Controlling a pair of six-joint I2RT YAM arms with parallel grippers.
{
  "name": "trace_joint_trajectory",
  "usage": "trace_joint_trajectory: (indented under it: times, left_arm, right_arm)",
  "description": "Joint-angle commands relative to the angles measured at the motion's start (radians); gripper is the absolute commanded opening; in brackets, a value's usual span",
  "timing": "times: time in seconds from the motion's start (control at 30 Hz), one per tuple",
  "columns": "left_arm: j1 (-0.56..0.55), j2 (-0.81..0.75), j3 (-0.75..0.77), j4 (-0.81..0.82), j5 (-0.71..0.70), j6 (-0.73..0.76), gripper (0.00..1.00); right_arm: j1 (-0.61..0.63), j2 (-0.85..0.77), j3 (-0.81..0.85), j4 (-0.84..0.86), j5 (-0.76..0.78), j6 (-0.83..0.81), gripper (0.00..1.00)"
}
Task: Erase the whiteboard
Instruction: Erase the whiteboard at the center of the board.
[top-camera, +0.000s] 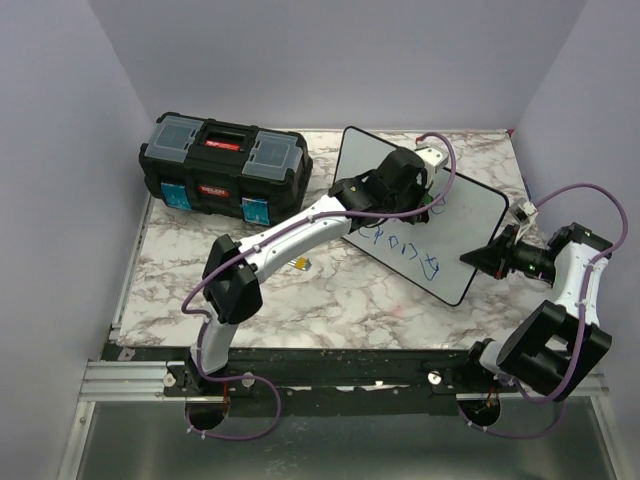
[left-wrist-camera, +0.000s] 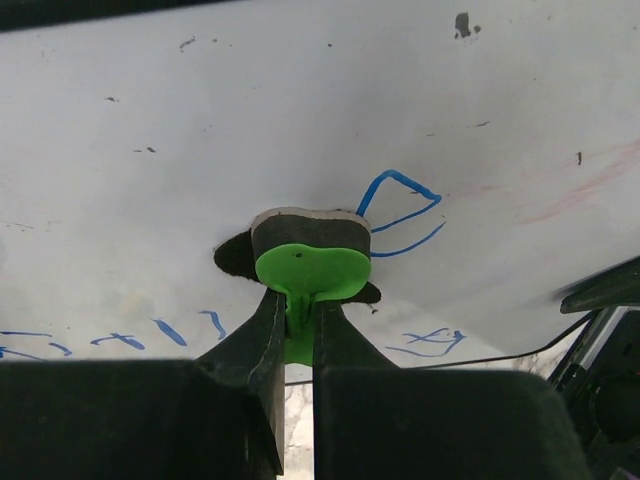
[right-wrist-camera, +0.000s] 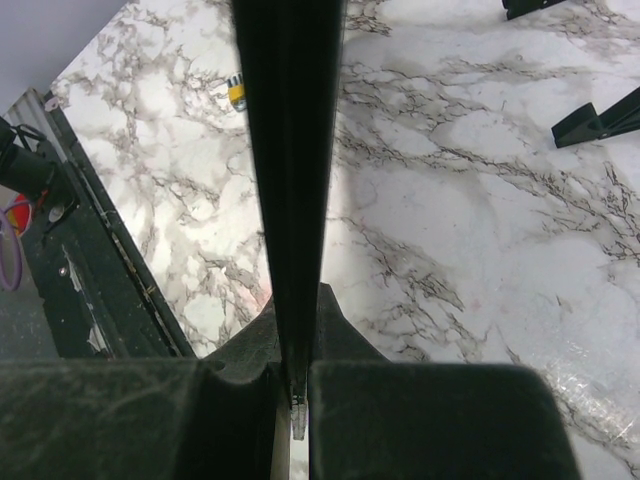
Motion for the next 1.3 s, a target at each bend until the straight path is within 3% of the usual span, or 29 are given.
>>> trace_joint_trajectory:
  times: [0.0,0.13,0.57,0.77,1.07,1.27]
  left_arm:
    - [0.036,0.052,0.114,-0.036,-0.035,0.032,0.0]
    - [0.037,0.049,0.115,-0.041,-0.028,0.034,0.0]
    - [-0.034,0.019,-0.091,0.049,0.008,-0.044,0.0]
    - [-0.035,0.023,-0.051,0.032,-0.002,-0.024,0.0]
    - [0.026,0.062,0.161,-0.048,-0.047,0.02,0.0]
    - [0.012,0.036,0.094,-0.018,-0.031,-0.007,0.0]
  right_arm:
    - [0.022,-0.029,0.006,-0.021,-0.042,-0.082,0.01]
    - [0.022,-0.029,0.007,-0.021,-0.042,-0.083,0.01]
    - [0.023,-0.025,0.005,-0.021,-0.04,-0.083,0.01]
    - [0.023,-0.025,0.005,-0.021,-0.04,-0.083,0.0]
    - [0.022,-0.027,0.005,-0.021,-0.039,-0.084,0.01]
    - [0.022,-0.027,0.005,-0.021,-0.04,-0.083,0.01]
